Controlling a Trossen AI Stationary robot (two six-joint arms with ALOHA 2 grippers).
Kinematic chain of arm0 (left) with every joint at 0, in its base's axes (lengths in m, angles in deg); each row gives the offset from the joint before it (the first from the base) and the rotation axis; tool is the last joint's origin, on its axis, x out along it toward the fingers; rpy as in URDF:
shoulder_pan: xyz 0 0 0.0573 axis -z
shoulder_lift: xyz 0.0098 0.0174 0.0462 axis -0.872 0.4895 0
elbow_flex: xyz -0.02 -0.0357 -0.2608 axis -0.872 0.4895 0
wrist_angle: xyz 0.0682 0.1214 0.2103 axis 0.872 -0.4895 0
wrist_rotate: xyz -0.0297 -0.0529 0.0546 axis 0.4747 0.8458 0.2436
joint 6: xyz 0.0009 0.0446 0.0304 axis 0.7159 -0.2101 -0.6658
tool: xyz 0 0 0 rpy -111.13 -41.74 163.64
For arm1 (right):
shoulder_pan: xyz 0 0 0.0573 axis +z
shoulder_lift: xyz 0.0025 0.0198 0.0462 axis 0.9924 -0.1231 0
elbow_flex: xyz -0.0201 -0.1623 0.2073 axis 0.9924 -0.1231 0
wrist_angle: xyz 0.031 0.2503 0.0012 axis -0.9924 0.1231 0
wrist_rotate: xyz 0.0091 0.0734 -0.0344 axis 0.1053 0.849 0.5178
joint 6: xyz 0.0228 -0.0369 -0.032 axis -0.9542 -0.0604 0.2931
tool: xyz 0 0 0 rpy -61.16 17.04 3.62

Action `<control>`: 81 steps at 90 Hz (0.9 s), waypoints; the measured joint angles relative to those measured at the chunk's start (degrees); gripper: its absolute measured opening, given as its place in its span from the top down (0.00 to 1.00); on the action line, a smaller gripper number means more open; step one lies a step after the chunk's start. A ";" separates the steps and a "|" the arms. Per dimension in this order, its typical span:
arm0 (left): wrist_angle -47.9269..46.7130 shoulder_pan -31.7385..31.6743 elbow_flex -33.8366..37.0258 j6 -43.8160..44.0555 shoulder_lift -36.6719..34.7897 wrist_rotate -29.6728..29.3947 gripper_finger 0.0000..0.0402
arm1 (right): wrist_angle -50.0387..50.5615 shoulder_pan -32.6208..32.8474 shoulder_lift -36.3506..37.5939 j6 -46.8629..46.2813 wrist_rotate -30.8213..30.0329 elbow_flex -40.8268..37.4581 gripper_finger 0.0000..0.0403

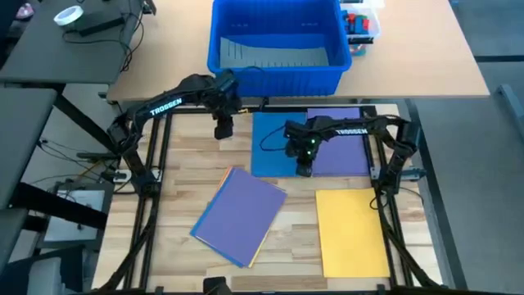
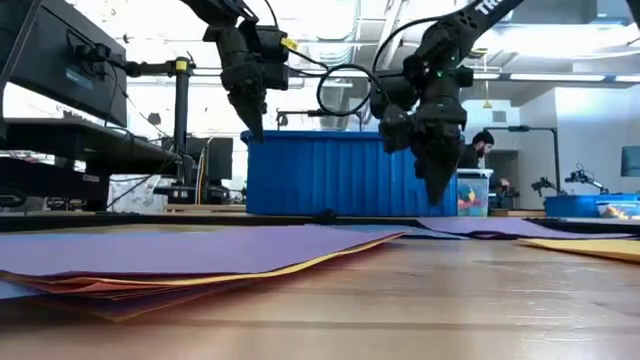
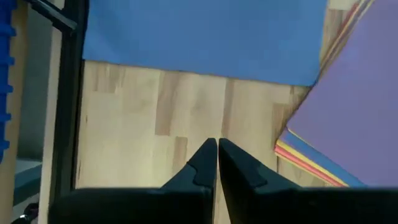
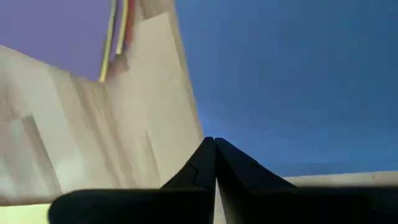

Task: Organize paper
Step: Stack the blue paper on top of the other blue paper

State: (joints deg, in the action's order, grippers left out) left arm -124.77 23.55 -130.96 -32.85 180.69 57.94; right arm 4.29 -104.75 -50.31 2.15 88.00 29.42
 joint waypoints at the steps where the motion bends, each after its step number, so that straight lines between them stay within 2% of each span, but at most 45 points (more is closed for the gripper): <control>1: -0.23 0.00 0.00 -0.07 0.00 0.00 1.00 | 0.15 0.00 0.00 -0.06 0.05 0.00 1.00; 18: -2.55 0.00 0.04 -1.32 0.00 0.48 1.00 | -1.56 -0.05 -0.10 -0.10 -1.55 -1.67 1.00; 41: -7.14 -0.12 0.21 -1.47 0.00 1.55 1.00 | -4.61 2.63 -0.44 1.40 0.86 -4.15 1.00; 54: -5.68 -0.46 3.48 -1.01 -0.02 1.86 1.00 | -8.44 3.98 -0.44 1.41 0.87 -6.79 1.00; 81: -3.49 -0.44 9.06 -0.18 0.02 1.86 1.00 | -8.40 3.67 -0.44 1.68 -2.86 -9.22 1.00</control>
State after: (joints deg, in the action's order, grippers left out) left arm -128.26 23.11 -121.91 -33.03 180.71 59.80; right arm -4.11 -101.09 -50.75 3.84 85.15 20.19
